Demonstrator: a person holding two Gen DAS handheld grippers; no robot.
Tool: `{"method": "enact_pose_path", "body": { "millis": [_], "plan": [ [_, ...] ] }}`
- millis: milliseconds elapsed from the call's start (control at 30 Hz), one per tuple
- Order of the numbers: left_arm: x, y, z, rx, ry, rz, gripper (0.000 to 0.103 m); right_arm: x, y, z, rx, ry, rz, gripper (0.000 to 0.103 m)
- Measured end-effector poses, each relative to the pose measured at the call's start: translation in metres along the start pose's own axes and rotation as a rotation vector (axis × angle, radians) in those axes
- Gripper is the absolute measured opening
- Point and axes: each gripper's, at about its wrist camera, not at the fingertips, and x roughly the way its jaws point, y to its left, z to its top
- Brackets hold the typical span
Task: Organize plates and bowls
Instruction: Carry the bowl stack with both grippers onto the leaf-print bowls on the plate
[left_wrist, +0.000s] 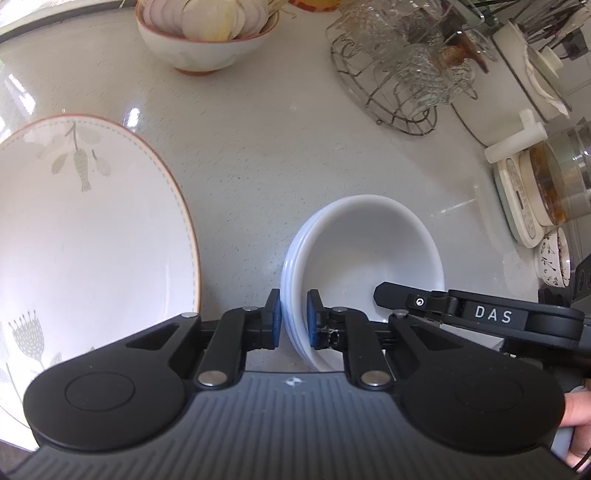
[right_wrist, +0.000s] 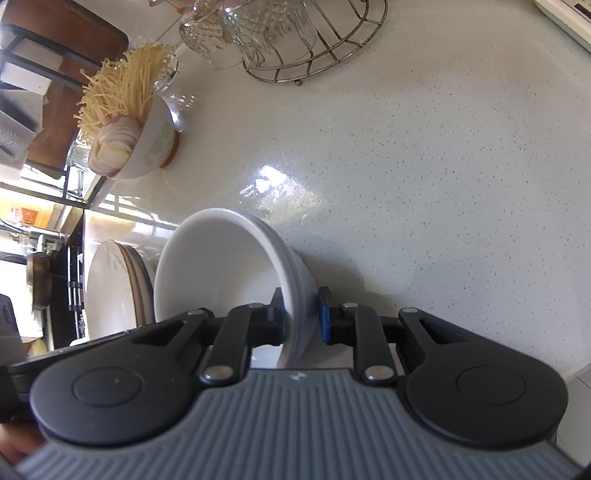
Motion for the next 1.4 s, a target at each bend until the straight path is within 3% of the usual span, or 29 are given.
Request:
{"method": "enact_pose_path", "body": {
  "millis": [367, 767, 1400],
  "plan": [
    [-0.022, 0.001, 0.001, 0.03, -0.043, -0.036, 0.016, -0.014, 0.008, 0.0, -0.006, -0.041, 0.006, 0.02],
    [-0.074, -0.001, -0.002, 0.053, -0.122, -0.061, 0.017, -0.045, 0.035, 0.0, -0.041, -0.105, 0.032, 0.02],
    [-0.122, 0.028, -0.01, -0.013, -0.226, -0.068, 0.017, -0.056, 0.087, -0.002, -0.133, -0.145, 0.067, 0.021]
  ]
}}
